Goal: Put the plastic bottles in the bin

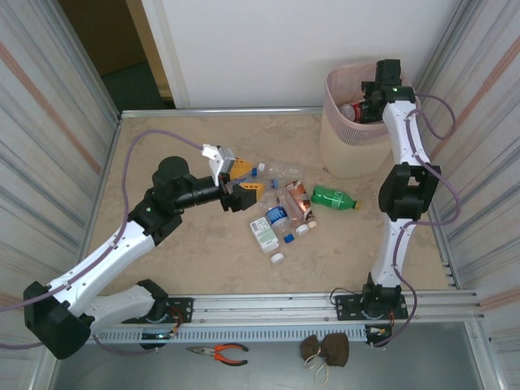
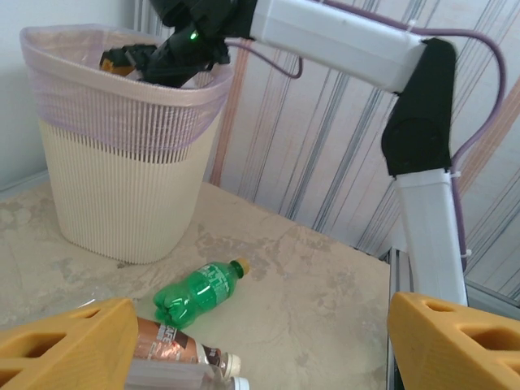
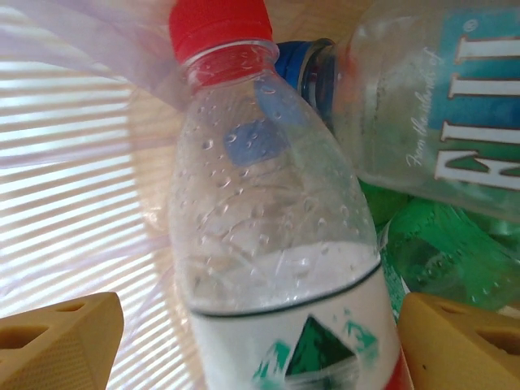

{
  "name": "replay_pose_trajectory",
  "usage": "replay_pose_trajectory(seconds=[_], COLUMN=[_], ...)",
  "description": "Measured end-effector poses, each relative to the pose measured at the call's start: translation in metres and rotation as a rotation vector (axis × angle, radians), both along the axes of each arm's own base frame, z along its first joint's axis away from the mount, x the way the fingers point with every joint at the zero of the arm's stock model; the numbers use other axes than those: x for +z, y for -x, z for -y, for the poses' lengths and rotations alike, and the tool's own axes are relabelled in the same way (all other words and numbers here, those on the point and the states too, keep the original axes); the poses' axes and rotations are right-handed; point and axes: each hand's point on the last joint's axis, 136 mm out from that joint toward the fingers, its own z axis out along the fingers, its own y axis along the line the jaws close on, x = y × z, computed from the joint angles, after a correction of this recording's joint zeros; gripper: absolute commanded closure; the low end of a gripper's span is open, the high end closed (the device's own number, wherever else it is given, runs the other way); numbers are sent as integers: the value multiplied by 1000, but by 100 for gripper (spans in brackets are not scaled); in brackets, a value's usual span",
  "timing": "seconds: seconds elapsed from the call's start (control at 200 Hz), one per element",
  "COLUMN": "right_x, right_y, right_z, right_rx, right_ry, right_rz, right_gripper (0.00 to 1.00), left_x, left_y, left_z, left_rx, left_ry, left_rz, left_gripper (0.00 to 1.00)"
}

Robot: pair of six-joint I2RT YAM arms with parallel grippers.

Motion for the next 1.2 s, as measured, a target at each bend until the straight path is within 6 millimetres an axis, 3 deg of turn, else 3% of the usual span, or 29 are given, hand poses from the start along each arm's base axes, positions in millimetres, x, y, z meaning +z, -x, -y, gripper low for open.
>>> replay_pose_trajectory(seconds=[0.386,0.576,0.807,0.997,1.202], right_x=[78,97,118,139,154], right_y=[31,42,59,93,132], right_z=[-1,-10,-17,-16,-10], right_rx=[-8,46,120,152,150], right_ry=[41,101,200,274,322], right_rz=[116,139,159,183,215], right_gripper=[14,14,14,14,14], left_x=[-32,-57,-101,-134,-165], left_y=[-28,-46,-66,-80,-69], left_z=[-5,-12,-24,-38,-42], left_rx=[140,261,452,672,853], left_ry=[-99,-133,-157,-190,-254], left_rz=[-158,-309,-554,-759,-934], left_gripper=[21,25,28,27,28])
